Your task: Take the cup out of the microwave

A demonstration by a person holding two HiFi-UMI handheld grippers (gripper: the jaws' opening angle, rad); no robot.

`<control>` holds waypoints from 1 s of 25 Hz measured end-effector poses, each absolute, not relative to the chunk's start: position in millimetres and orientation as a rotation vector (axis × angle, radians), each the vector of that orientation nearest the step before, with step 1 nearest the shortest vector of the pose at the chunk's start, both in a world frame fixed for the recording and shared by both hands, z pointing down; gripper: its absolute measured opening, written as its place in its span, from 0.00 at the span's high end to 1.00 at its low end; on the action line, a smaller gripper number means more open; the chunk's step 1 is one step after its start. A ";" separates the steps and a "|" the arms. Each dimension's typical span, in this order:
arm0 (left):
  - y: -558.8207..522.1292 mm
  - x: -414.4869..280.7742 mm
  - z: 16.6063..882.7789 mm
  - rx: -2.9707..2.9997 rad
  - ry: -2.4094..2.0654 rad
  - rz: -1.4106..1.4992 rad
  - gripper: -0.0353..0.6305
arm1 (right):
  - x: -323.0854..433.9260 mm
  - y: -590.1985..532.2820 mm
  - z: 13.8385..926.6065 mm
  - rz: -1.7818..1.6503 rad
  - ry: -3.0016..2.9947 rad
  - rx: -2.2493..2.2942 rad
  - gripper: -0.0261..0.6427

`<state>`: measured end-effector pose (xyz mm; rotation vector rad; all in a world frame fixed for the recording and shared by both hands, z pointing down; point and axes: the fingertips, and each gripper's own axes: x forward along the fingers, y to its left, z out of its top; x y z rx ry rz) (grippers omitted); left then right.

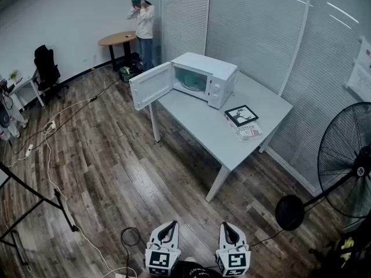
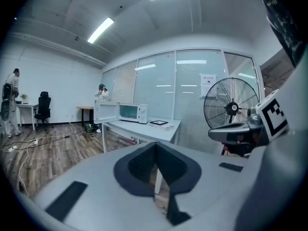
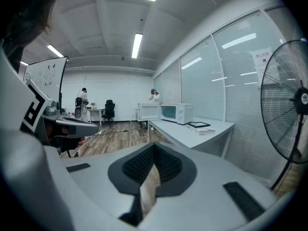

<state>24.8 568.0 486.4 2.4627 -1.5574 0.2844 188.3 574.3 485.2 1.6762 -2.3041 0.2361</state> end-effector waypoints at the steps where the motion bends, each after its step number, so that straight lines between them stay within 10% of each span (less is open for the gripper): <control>1: 565.2 21.7 487.1 2.465 -1.560 0.284 0.94 | 187.4 572.4 485.6 0.236 -2.295 1.689 0.96; 25: 432.1 -54.3 490.9 2.533 -1.478 0.287 0.94 | 120.2 464.1 496.5 0.256 -2.190 1.802 0.96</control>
